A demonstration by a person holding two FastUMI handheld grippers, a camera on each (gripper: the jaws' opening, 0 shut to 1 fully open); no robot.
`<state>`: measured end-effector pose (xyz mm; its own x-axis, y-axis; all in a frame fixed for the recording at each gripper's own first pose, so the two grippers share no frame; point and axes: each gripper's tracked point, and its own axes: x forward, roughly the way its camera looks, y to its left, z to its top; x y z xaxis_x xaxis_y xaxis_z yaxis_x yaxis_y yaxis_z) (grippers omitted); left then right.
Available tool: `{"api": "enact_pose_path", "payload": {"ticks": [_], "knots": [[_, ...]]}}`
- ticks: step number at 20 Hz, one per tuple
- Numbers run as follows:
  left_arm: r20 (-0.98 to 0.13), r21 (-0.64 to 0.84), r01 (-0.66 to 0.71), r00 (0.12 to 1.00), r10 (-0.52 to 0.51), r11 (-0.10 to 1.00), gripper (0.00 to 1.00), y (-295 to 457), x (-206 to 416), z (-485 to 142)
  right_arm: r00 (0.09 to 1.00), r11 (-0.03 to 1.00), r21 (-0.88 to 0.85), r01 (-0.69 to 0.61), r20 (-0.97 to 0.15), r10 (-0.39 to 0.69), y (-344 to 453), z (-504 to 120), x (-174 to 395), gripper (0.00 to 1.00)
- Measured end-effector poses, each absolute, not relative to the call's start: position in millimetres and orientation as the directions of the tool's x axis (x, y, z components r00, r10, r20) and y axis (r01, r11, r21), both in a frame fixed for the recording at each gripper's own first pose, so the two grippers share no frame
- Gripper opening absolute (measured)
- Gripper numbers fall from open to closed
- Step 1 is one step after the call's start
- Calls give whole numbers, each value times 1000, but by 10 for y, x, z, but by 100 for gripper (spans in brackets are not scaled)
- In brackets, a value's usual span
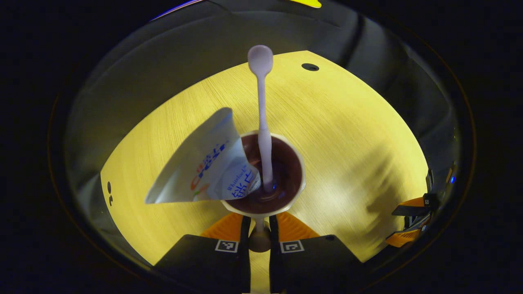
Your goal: Put the toothbrush and toothpaste on the desktop into the cup, then pick up the cup and place it on the coaster on the desktop.
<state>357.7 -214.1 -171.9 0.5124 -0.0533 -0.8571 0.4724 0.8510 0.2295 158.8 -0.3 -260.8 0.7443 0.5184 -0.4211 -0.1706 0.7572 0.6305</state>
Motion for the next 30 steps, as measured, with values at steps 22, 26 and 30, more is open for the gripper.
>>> {"api": "enact_pose_path", "payload": {"ticks": [22, 26, 30], "knots": [[-755, 243, 456, 643, -129, 856, 100, -1914, 2975, -1242, 751, 799, 583, -148, -460, 475, 246, -2369, 1508, 94], [-706, 203, 421, 689, -166, 884, 100, -1795, 2618, -1018, 740, 812, 563, -151, -481, 471, 313, -2276, 1336, 94], [-662, 186, 377, 730, -168, 907, 100, -1638, 2244, -900, 713, 816, 549, -180, -499, 493, 424, -2178, 1124, 94]]}}
